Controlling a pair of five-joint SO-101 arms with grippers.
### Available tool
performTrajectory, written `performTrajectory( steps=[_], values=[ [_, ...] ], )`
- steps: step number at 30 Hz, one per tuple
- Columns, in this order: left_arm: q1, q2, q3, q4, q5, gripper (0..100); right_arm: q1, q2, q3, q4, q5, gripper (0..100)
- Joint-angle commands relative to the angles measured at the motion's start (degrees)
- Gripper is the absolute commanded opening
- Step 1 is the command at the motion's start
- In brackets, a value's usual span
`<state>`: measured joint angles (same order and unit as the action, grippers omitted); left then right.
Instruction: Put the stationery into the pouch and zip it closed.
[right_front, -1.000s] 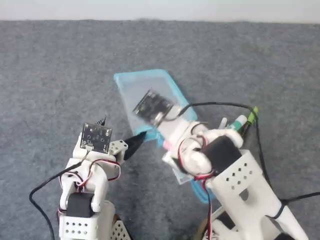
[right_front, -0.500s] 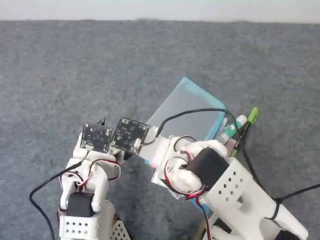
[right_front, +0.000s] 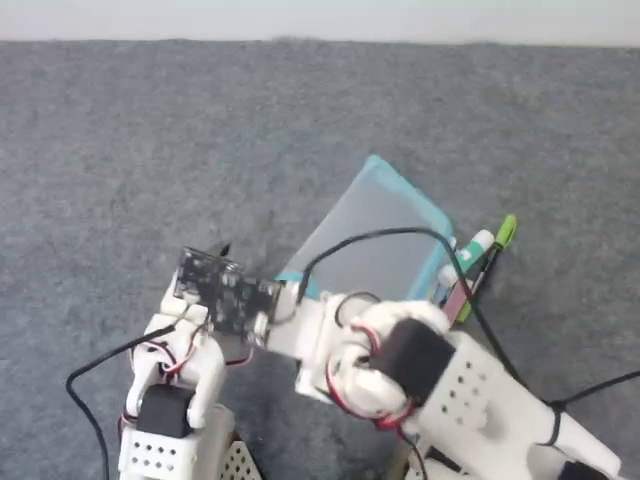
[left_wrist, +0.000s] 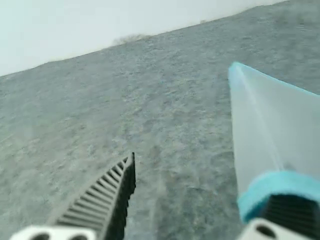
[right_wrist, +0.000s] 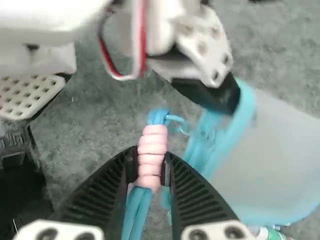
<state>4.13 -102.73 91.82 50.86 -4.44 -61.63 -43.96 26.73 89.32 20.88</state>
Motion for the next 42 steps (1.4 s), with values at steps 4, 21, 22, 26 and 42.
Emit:
performTrajectory(
  steps=[4,21,22,26,42],
  values=[
    [6.9,0.3,0.0,-2.1,1.1,40,-6.5,-10.8,3.8,-1.5,3.3,0.6],
    [6.7,0.3,0.0,-3.7,0.5,1,-1.3,-12.6,11.2,-2.1,3.0,0.6],
    [6.6,0.3,0.0,-3.6,0.5,1,1.3,-12.6,11.2,-2.1,3.0,0.6],
    [1.1,0.3,-0.1,-3.7,1.1,1,9.8,-12.6,11.2,-2.7,3.0,0.6],
    [-6.7,0.6,1.9,-6.4,4.1,1,29.2,3.8,10.6,-12.7,-0.4,0.6]
  ],
)
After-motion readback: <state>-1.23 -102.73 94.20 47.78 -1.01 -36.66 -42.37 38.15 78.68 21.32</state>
